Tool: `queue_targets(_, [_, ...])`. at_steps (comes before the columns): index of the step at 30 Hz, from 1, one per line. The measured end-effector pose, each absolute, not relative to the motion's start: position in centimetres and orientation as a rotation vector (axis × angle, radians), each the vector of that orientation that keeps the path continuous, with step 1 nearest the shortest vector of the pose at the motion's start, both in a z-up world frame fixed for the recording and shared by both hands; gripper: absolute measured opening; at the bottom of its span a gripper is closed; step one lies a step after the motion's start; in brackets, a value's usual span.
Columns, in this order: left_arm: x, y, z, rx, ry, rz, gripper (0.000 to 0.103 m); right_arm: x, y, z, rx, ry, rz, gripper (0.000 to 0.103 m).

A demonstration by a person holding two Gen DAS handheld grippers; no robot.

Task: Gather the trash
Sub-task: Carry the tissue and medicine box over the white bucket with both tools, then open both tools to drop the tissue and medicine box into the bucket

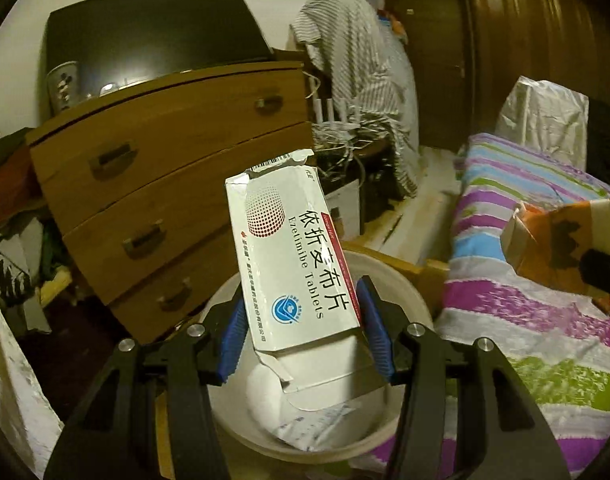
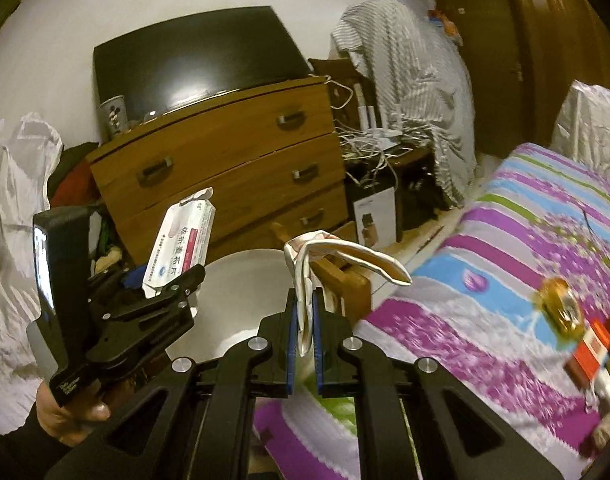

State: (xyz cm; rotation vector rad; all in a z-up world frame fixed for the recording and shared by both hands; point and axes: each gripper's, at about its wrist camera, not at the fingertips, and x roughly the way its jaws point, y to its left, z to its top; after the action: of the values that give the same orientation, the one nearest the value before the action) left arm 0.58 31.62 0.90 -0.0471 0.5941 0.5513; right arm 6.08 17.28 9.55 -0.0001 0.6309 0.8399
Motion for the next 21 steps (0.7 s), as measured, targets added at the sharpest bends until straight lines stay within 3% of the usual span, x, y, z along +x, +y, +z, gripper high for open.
queue_targets(9, [0.3,33.5,0.4,-0.058,0.609,0.568,0.051,6.9,23.2,9.6,-0.055,0.647,0.881,0.008])
queue_targets(21, [0.3,34.4,-0.5,-0.043,0.631,0.563,0.051,8.2,24.2,8.6,-0.062,0.662,0.887,0.008])
